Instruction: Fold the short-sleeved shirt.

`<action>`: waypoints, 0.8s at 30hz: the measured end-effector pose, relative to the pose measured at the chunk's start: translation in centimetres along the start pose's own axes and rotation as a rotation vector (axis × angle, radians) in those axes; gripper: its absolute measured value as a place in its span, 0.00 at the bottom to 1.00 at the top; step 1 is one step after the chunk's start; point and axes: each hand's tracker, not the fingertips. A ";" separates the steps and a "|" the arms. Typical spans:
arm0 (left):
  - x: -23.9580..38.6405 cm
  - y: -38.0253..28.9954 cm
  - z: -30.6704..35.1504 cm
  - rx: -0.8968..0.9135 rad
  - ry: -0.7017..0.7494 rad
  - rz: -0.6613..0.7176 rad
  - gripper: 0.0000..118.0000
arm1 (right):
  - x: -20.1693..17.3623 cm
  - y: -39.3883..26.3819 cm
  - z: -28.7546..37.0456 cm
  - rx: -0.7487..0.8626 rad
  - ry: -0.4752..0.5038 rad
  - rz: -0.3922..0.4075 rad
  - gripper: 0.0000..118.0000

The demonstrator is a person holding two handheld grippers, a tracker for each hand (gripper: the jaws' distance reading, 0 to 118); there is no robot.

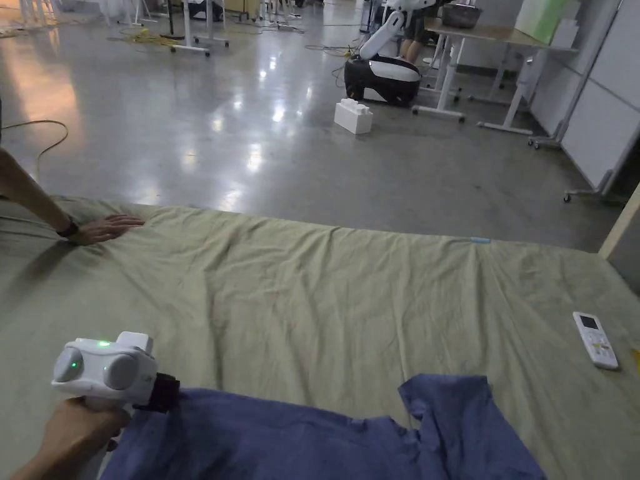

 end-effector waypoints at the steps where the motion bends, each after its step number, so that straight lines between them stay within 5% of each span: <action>1: -0.7 0.1 -0.2 -0.024 -0.026 -0.013 0.67 | 0.1 -0.1 0.0 -0.005 -0.002 0.001 0.00; 4: 0.6 -0.4 1.2 0.038 -0.012 0.015 0.49 | 0.6 -0.4 -0.2 -0.014 -0.009 0.004 0.00; 6: 0.5 -0.1 0.6 0.068 -0.036 -0.058 0.12 | 1.0 -0.2 -0.6 -0.022 -0.013 0.005 0.00; 10: 2.3 -0.5 1.1 0.067 0.023 -0.273 0.05 | 2.7 1.2 -3.3 -0.057 -0.009 -0.018 0.01; 12: 1.6 -0.4 1.7 0.088 0.004 -0.208 0.05 | 4.2 2.0 -5.8 -0.112 0.004 -0.047 0.03; 14: 1.0 -0.6 2.1 0.076 -0.074 -0.091 0.04 | 6.0 2.9 -9.0 -0.214 0.019 -0.110 0.21; 17: 0.7 -1.4 3.6 0.108 -0.070 -0.113 0.04 | 8.6 4.3 -13.9 -0.341 0.022 -0.152 0.57; 19: 0.3 -1.9 4.8 0.153 -0.058 -0.181 0.04 | 9.7 4.9 -17.2 -0.409 0.045 -0.143 0.57; 24: 0.2 -2.6 8.1 0.192 -0.077 -0.107 0.04 | 10.7 5.8 -23.4 -0.472 0.059 -0.088 0.64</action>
